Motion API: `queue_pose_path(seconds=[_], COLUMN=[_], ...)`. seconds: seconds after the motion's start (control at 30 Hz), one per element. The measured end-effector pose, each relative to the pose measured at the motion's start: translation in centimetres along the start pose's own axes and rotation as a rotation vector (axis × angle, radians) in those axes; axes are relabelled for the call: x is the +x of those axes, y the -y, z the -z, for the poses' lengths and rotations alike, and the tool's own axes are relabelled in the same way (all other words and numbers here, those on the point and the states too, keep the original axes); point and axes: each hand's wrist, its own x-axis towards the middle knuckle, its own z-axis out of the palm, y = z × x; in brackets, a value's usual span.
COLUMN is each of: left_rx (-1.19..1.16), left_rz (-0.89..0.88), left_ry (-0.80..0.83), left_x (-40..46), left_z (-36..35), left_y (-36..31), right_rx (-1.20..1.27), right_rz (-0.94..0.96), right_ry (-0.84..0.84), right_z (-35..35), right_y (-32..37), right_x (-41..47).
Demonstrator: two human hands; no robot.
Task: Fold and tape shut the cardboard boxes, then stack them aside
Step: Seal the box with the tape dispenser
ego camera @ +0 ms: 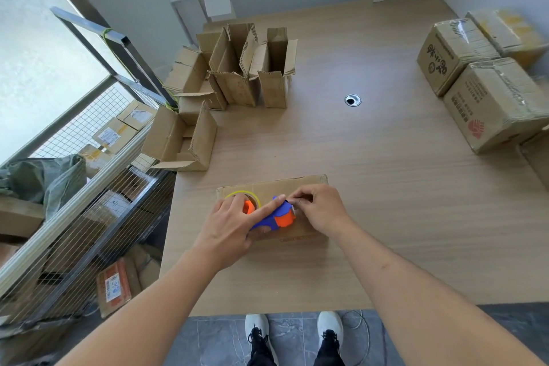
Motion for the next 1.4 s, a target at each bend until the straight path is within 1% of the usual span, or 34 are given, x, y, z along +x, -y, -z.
queue_pose_path(seconds=[0.23, 0.3, 0.37, 0.43, 0.57, 0.63, 0.73, 0.87, 1.07, 1.27, 1.3, 1.4], left_rx=[-0.033, -0.025, -0.011, -0.018, -0.056, -0.055, -0.067, -0.070, -0.064, -0.058, -0.061, -0.068], left_rz=[0.051, 0.058, 0.052, 0.049, 0.066, 0.076, 0.079, 0.080, 0.083, 0.090, 0.094, 0.096], left_ry=[0.051, 0.066, 0.083, 0.102, 0.158, 0.198, 0.251, 0.307, 0.313, 0.312, 0.315, 0.319], left_x=[0.4, 0.5, 0.7, 1.0, 1.8, 2.5, 3.7, 4.9, 5.4, 5.2, 5.2, 5.1], left_z=[0.2, 0.1, 0.0, 0.0, 0.5, 0.9, 1.6, 2.0, 2.2, 2.4, 2.3, 2.0], left_y=[0.4, 0.2, 0.0, -0.1, -0.1, -0.2, -0.3, -0.2, -0.5, -1.1, -1.2, -1.4], right_rx=[0.148, 0.123, 0.048, 0.011, 0.022, 0.069, 0.099, 0.115, 0.101, 0.139, 0.150, 0.305], right_rz=[-0.087, -0.096, -0.113, -0.162, -0.262, -0.306, -0.365, -0.398, -0.438, -0.430, -0.431, -0.475], right_ry=[-0.128, -0.159, -0.172, -0.168, -0.193, -0.208, -0.197, -0.194, -0.125, -0.126, -0.116, -0.026], right_z=[2.6, 4.1, 5.6, 6.5, 7.5, 8.1, 8.4, 8.2, 6.7, 3.8, 3.2, 2.1], right_y=[-0.1, -0.8, -1.5, -2.0, -2.5, -2.9, -3.3, -3.6, -5.6, -7.2, -7.4, -8.5], right_x=[-1.5, -2.2, -2.6, -2.8, -3.0, -3.3, -3.3, -2.5, -1.3, -0.6, -0.4, -0.4])
